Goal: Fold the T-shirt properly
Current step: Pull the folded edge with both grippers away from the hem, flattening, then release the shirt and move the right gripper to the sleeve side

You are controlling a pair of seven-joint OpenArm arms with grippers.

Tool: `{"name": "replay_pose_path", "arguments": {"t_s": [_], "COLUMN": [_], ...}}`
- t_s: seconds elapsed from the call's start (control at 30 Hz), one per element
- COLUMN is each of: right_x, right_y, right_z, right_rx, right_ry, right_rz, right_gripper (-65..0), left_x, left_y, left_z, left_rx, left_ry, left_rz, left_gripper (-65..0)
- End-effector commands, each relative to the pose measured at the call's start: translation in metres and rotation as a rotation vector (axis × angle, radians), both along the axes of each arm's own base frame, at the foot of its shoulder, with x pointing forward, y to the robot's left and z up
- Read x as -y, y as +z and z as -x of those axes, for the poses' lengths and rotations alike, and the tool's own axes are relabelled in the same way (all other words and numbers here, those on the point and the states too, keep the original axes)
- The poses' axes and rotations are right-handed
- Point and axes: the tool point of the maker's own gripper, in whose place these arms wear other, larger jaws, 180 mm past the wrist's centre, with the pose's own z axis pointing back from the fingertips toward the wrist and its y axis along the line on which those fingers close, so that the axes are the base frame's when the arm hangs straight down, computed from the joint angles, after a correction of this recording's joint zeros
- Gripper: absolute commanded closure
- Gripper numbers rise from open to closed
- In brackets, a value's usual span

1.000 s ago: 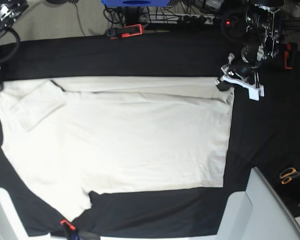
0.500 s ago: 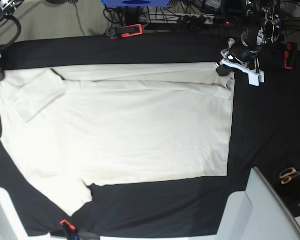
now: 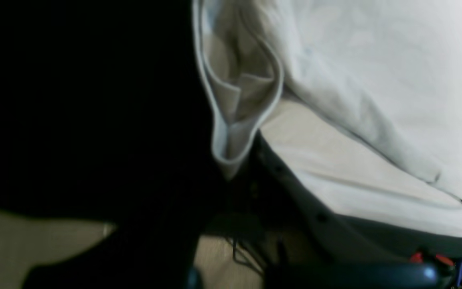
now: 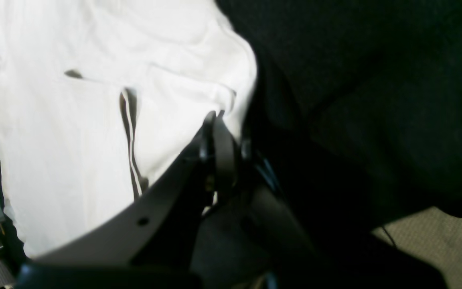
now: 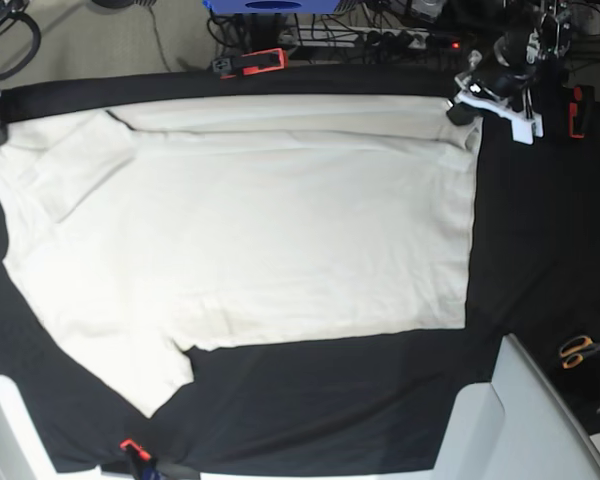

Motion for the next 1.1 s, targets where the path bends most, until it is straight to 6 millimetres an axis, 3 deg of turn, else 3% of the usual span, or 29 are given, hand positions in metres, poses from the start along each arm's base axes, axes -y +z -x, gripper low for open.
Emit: {"name": "replay_pose_path", "arguments": {"t_s": [0.0, 0.37, 0.43, 0.5, 0.57, 0.63, 0.83, 0.97, 1.07], "right_x": [0.017, -0.005, -0.002, -0.005, -0.004, -0.004, 0.001, 0.021, 0.039], "right_y": [0.006, -0.006, -0.005, -0.008, -0.008, -0.011, -0.010, 0.012, 0.040], "right_z": [0.003, 0.005, 0.009, 0.014, 0.017, 0.027, 0.044, 0.069, 0.070], "right_rx": [-0.019, -0.014, -0.006, 0.002, 0.006, -0.006, -0.031, -0.023, -0.013], "right_ry": [-0.006, -0.022, -0.056, -0.091, -0.113, -0.127, -0.119, -0.141, -0.110], "right_rz": [0.047, -0.002, -0.007, -0.025, -0.028, -0.030, -0.005, 0.098, 0.208], "right_gripper": [0.0, -0.6, -7.4, -21.3, -34.8, -41.0, -41.0, -41.0, -41.1], "left_x": [-0.016, -0.014, -0.016, -0.014, -0.025, -0.040, -0.070, -0.109, -0.140], "left_y": [0.005, 0.002, -0.001, -0.003, -0.001, 0.002, 0.007, 0.022, 0.046], "left_z": [-0.002, -0.001, 0.003, 0.006, 0.009, 0.016, 0.038, 0.054, 0.055], "left_rx": [0.015, 0.001, -0.012, -0.017, -0.008, 0.000, -0.028, -0.014, 0.042], "left_ry": [0.023, 0.008, -0.007, 0.008, 0.066, 0.150, 0.234, 0.355, 0.429], "left_rz": [-0.039, -0.050, -0.074, -0.071, -0.075, -0.086, -0.117, -0.163, -0.221], "left_gripper": [0.0, 0.0, 0.0, -16.9, -32.4, -38.2, -38.7, -38.7, -38.7]}}
